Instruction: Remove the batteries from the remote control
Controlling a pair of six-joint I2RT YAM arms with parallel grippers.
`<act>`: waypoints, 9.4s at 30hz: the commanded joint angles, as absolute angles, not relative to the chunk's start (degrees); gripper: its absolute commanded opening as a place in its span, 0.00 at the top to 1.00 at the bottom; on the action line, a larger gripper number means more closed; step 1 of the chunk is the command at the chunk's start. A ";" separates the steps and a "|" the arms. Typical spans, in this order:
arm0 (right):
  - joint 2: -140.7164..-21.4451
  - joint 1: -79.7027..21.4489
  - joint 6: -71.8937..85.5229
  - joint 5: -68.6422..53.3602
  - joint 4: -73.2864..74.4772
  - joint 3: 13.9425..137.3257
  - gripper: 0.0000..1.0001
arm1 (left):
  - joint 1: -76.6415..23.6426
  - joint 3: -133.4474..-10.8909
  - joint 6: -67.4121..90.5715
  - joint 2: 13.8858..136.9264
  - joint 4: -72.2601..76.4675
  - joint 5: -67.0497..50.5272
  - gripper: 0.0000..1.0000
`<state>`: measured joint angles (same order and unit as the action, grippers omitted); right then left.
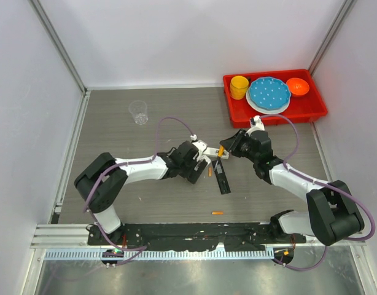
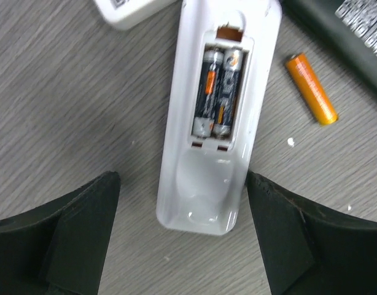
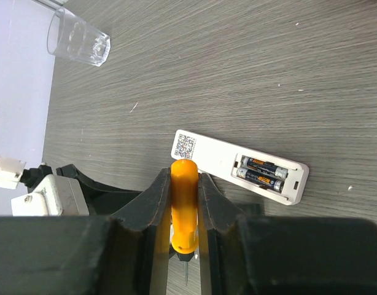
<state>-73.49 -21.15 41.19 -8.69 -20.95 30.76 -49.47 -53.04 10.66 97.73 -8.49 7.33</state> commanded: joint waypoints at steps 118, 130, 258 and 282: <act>-77.43 -32.78 25.93 6.94 -45.09 27.78 0.99 | -55.90 -42.80 18.98 96.50 -3.25 1.23 0.41; -78.92 -34.01 23.47 7.38 -49.83 25.93 0.99 | -56.16 -42.63 18.81 97.29 -3.60 2.20 0.62; -70.48 -20.92 44.65 -40.95 -40.25 32.26 0.40 | -38.85 -52.65 22.41 81.91 5.45 -34.27 1.00; -72.60 -23.20 41.14 -37.98 -37.10 33.31 0.99 | -38.41 -52.91 20.48 81.13 3.43 -34.19 0.47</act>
<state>-75.70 -22.74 44.97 -40.58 -39.75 31.09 -38.85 -50.81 22.20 83.72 3.09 -34.26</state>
